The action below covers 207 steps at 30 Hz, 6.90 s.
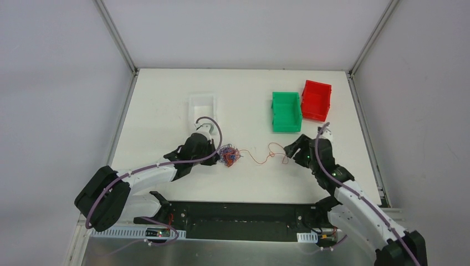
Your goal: Untangle the cables
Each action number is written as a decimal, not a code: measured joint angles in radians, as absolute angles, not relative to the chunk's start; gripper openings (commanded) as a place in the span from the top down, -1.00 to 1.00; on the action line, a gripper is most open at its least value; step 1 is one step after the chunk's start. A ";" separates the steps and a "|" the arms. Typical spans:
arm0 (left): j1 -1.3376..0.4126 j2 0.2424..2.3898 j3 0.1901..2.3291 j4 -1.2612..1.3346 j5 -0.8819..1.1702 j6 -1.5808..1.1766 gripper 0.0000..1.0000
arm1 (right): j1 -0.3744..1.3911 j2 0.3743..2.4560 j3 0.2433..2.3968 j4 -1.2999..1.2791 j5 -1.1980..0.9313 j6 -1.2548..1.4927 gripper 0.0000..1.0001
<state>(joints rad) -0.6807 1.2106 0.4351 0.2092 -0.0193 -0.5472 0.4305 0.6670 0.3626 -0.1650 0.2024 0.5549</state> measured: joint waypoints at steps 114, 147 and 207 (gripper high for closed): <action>-0.681 1.228 0.433 0.287 0.022 -0.543 1.00 | 0.634 1.175 0.704 -0.460 0.547 0.550 -0.03; -0.682 1.075 0.560 0.175 0.085 -0.476 -0.49 | 0.632 1.047 0.634 -0.312 0.272 0.471 -0.51; -0.614 1.150 0.663 -0.080 -0.068 -0.482 1.00 | 0.652 1.561 0.909 -0.660 0.597 0.832 0.33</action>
<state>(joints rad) -0.6140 1.1503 0.6632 -0.0795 -0.0685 -0.4824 0.6518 1.5612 0.9089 -0.6598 0.5972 0.8318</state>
